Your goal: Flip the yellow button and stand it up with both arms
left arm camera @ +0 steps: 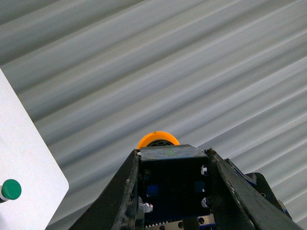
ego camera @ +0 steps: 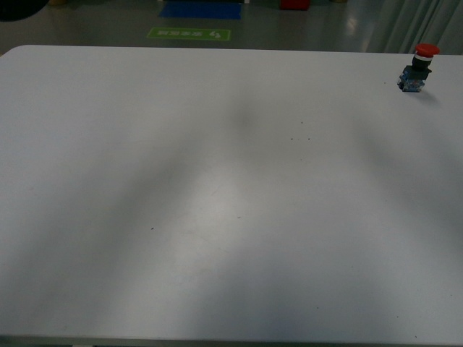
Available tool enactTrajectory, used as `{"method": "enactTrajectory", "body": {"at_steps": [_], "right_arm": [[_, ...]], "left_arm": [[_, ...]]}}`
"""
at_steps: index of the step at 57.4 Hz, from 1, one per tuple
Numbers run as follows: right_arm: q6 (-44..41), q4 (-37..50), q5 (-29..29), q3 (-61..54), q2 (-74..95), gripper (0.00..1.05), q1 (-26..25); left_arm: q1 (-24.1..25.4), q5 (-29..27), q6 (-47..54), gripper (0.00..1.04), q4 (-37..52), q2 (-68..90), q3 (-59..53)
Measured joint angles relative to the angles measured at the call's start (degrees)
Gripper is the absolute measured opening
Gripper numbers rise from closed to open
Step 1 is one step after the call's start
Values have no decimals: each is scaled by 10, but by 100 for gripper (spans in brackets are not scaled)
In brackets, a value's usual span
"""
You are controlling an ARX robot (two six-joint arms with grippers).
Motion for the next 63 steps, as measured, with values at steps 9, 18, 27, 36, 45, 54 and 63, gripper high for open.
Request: {"method": "enactTrajectory", "body": {"at_steps": [9, 18, 27, 36, 45, 54, 63], "right_arm": [[2, 7, 8, 8, 10, 97, 12], [1, 11, 12, 27, 33, 97, 18], [0, 15, 12, 50, 54, 97, 17], [-1, 19, 4, 67, 73, 81, 7], [-1, 19, -7, 68, 82, 45, -2], [-1, 23, -11, 71, 86, 41, -6], [-1, 23, -13, 74, 88, 41, -7]], "left_arm": [[0, 0, 0, 34, 0, 0, 0], [0, 0, 0, 34, 0, 0, 0], [0, 0, 0, 34, 0, 0, 0], [0, 0, 0, 34, 0, 0, 0], [0, -4, 0, 34, 0, -5, 0], [0, -6, -5, 34, 0, -5, 0], [0, -8, -9, 34, 0, -5, 0]]}}
